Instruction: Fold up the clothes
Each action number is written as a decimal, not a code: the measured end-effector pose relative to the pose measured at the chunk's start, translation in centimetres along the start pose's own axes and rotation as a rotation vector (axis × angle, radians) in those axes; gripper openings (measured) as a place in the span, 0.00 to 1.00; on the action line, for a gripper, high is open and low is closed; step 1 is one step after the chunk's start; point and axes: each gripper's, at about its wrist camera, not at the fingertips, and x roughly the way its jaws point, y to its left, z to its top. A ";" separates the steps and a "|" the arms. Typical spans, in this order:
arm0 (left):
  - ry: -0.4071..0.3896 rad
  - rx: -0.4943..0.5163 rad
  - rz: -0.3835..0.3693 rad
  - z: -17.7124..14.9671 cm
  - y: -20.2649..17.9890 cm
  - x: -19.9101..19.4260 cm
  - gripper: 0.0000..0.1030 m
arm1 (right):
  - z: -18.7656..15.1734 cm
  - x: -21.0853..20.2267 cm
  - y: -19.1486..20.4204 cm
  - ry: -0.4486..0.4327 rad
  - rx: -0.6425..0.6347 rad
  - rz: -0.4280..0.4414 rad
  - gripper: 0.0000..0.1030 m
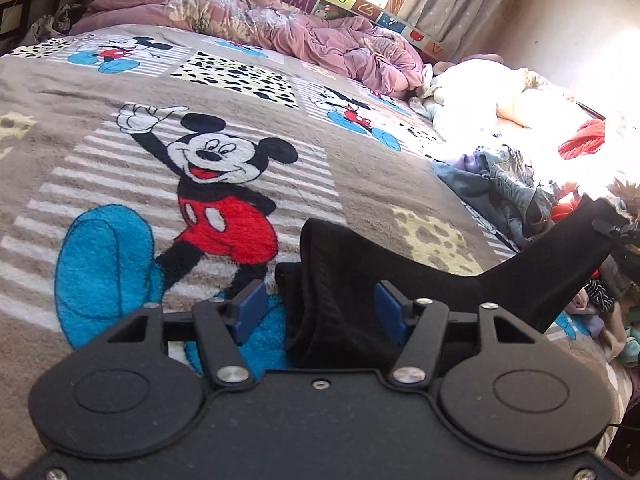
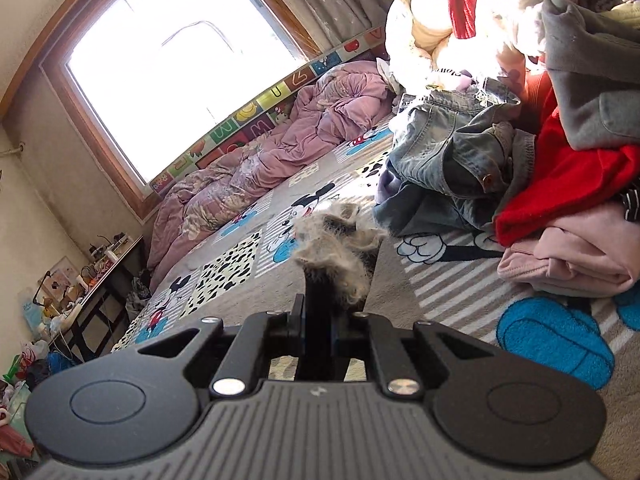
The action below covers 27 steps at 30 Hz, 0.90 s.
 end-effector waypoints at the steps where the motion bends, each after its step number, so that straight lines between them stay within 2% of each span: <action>1: 0.016 0.001 -0.004 0.3 0.0 1.0 0.49 | -0.2 0.1 -0.1 0.002 -0.009 -0.011 0.12; 3: 0.039 0.004 -0.004 0.4 0.1 2.3 0.40 | -0.7 0.2 -1.4 0.004 0.007 -0.035 0.12; 5: 0.055 0.009 -0.004 0.4 0.1 3.1 0.38 | -1.4 0.2 -4.0 0.005 0.081 -0.054 0.12; 11: 0.070 -0.012 0.005 0.5 0.2 3.5 0.29 | -6.4 1.3 -13.5 0.096 0.425 -0.105 0.13; 13: 0.084 -0.021 0.016 0.4 0.1 3.7 0.16 | -8.3 1.6 -15.3 0.126 0.515 -0.104 0.12; 15: 0.094 -0.051 0.025 0.3 0.1 3.6 0.13 | -9.0 1.3 -15.8 0.114 0.540 -0.080 0.11; 20: 0.049 -0.158 0.004 0.1 -0.1 -0.2 0.10 | -9.1 0.8 -15.0 0.121 0.544 -0.073 0.26; 22: 0.063 -0.186 0.024 -0.6 0.4 0.0 0.10 | -9.1 0.8 -14.6 0.123 0.526 -0.073 0.30; 25: 0.074 -0.284 0.020 -1.0 2.1 0.7 0.10 | -8.9 0.8 -14.3 0.124 0.513 -0.080 0.33; 27: 0.046 -0.260 0.021 -0.5 1.5 0.0 0.10 | -8.7 0.6 -14.3 0.118 0.513 -0.082 0.37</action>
